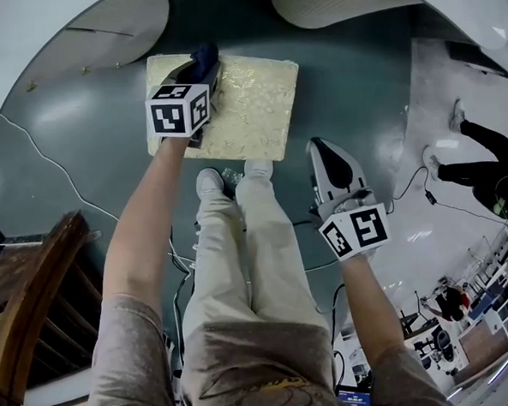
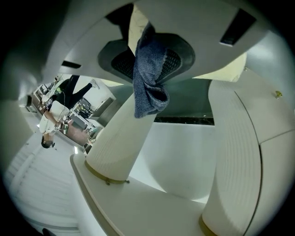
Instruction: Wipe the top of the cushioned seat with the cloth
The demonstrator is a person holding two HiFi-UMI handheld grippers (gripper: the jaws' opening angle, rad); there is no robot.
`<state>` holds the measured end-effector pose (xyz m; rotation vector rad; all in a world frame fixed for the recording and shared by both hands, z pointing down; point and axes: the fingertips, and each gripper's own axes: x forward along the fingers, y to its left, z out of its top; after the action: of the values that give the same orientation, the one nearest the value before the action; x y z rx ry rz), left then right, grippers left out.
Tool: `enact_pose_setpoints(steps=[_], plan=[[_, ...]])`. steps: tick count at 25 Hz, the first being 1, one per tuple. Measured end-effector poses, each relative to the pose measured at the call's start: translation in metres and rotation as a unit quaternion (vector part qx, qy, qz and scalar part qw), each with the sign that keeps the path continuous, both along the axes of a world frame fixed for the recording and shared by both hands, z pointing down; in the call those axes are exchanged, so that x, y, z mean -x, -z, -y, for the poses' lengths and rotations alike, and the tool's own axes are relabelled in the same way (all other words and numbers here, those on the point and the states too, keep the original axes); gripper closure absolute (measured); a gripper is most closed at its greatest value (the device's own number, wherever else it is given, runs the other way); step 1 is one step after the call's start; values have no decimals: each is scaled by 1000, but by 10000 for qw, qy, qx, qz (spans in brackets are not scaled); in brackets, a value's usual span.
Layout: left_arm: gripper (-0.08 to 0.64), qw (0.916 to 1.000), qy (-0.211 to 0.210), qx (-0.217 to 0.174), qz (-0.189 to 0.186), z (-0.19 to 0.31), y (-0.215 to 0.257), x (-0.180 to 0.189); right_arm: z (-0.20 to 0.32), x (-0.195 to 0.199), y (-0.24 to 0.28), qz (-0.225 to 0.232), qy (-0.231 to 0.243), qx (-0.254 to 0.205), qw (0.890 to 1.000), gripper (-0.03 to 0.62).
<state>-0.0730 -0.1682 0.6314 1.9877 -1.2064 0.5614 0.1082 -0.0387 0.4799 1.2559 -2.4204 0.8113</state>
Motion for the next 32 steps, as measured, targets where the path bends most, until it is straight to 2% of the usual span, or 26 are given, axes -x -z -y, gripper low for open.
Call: enact_pose_setpoints(steps=[6,15,19,22,28,32], plan=[[462,9993,-353,-58,-62,-2,1,-57,-5,-21,-1,-9,-151,4,9999,588],[462,9971,-739,-56,-145,-7,0,-117,-12,-48,-5,-21,-365,48,9993,588],[462,9951,-925,-25,-344,-14,3,-151,-16,-58,-7,-13,-422,64,9991,588],[462,9915,-1134,-14,-642,-22,9,-177,-18,-63,-6,4,-451,49,9990,588],[462,9873,-1230,-32,-1008,-28,18,-191,-22,-67,-7,6,-500,19,9987,588],[462,9851,-1282,-115,-1144,-31,31,-188,-26,-67,-7,-5,-528,-7,9986,588]])
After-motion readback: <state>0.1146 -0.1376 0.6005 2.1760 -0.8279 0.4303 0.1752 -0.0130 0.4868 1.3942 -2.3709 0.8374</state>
